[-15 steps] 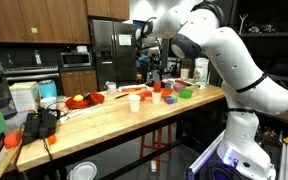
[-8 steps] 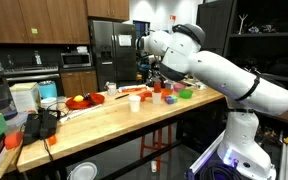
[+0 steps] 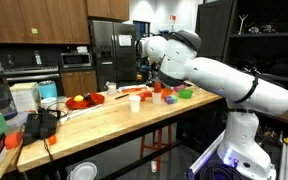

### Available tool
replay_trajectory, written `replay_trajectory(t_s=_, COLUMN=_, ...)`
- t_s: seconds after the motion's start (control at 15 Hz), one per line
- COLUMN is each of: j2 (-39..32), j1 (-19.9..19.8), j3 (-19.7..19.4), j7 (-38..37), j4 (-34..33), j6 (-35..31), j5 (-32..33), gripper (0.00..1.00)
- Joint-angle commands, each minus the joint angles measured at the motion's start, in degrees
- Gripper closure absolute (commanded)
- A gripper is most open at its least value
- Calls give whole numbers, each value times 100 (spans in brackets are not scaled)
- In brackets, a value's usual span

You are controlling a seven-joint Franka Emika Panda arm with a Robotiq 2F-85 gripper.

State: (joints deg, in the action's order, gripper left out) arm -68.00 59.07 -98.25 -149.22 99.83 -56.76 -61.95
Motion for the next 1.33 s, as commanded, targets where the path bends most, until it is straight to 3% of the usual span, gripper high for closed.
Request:
replay_trajectory(t_s=0.0, j2=-81, j1=-129, j3=32, j7=0, j4=-185, j6=42, j5=20, gripper=0)
replay_trajectory(t_s=0.07, j2=-63, j1=-145, j3=74, j7=1, j4=-240, j6=12, j5=28, gripper=0)
replay_trajectory(t_s=0.2, j2=-69, j1=-208, j3=102, j7=6, j4=-363, j6=10, j5=53, gripper=17)
replay_trajectory(t_s=0.27, j2=-76, j1=-232, j3=102, j7=13, j4=-430, j6=14, j5=89, gripper=32)
replay_trajectory(t_s=0.8, j2=-209, j1=-395, j3=34, j7=5, j4=-644, j6=160, j5=268, gripper=92)
replay_trajectory(t_s=1.27, j2=-313, j1=-436, j3=-84, j7=4, j4=-536, j6=184, j5=270, gripper=100)
